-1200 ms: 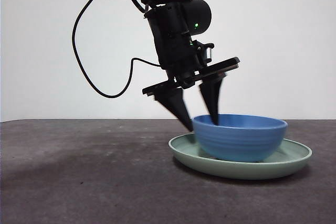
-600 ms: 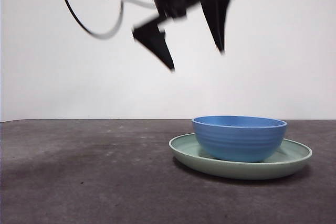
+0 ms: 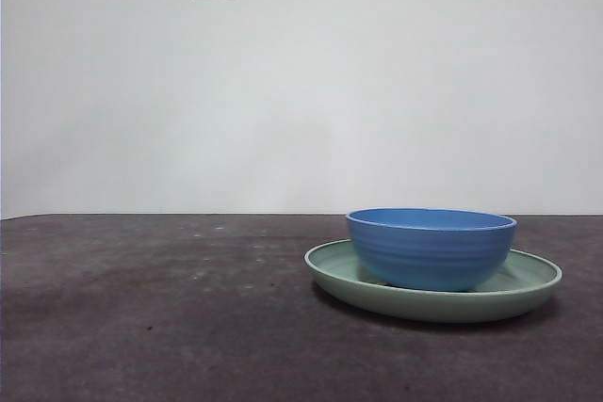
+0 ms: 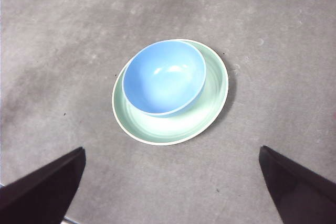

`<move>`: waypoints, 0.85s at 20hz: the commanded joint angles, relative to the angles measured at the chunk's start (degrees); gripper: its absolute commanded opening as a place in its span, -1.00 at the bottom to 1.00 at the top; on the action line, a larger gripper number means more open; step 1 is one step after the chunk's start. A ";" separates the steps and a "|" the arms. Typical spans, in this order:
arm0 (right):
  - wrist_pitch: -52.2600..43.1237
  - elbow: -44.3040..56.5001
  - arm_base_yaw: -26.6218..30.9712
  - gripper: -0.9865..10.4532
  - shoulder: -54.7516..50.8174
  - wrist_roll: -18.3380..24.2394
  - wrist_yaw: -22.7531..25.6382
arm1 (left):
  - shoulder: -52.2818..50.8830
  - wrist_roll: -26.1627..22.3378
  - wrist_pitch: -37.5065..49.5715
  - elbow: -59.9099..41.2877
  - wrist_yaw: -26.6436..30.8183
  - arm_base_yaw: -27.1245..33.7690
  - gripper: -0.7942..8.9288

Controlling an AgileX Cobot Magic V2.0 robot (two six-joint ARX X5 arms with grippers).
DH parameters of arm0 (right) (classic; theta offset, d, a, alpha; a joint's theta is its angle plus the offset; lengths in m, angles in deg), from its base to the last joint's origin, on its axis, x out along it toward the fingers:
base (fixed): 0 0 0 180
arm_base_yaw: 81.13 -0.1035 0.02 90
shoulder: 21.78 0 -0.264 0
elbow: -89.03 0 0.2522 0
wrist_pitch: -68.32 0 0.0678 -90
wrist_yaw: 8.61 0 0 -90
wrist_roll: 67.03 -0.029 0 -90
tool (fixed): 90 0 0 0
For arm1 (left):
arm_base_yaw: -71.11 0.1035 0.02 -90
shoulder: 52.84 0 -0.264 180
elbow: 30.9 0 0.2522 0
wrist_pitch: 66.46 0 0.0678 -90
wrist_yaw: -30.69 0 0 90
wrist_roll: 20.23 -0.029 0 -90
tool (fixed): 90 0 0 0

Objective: Pick up the blue bowl, put it on the green plate, put it on desk

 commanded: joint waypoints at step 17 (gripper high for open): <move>-0.55 -1.01 -0.13 0.18 8.41 -0.26 -1.07 | -45.92 -4.13 18.99 -50.38 0.04 0.98 0.27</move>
